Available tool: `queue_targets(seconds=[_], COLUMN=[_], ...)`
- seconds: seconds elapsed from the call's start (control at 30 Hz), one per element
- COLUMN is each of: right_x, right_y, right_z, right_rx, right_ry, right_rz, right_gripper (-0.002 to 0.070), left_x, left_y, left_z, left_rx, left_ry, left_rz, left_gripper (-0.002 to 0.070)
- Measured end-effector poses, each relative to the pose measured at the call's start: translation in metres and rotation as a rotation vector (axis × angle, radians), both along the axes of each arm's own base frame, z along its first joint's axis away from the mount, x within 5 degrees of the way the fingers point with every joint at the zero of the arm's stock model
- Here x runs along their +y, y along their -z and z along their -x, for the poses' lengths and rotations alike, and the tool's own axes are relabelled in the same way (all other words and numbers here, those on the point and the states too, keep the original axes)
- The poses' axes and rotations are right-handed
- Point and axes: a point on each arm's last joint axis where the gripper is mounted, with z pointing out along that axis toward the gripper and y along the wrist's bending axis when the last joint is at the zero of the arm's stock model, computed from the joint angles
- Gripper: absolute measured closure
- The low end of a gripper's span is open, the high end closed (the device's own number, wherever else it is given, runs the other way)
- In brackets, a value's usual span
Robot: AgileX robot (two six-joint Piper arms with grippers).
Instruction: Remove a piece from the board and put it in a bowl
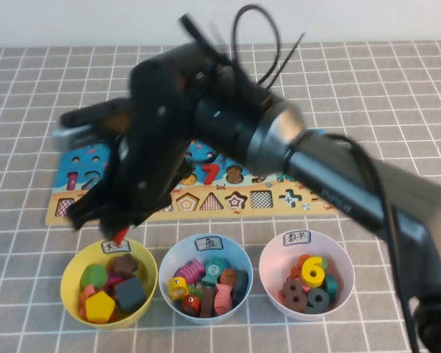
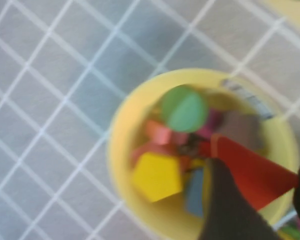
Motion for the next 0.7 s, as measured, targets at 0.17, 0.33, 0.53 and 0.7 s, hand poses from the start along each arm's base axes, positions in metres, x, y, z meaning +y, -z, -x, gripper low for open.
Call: queue_targets(seconds=[0.17,0.33,0.53,0.7], right_x=[0.016,0.025,0.031,0.029], right_y=[0.0,0.001,0.004,0.017], right_z=[0.025,0.039,0.05,0.051], right_rx=[0.021,0.011,0.027,0.057], right_ry=[-0.002,0.045,0.08,0.114], right_rz=[-0.001,0.019,0.029,0.069], right_gripper=[0.0416,0.0416,0.0416,0.0416], left_x=[0.0,0.0,0.0,0.0], left_y=[0.0,0.0,0.0,0.0], left_z=[0.0,0.0,0.0,0.0], left_rx=[0.0,0.0,0.0,0.0], left_ry=[0.0,0.0,0.0,0.0], left_rz=[0.0,0.0,0.0,0.0], left_gripper=[0.0675,0.0675,0.0675,0.0676])
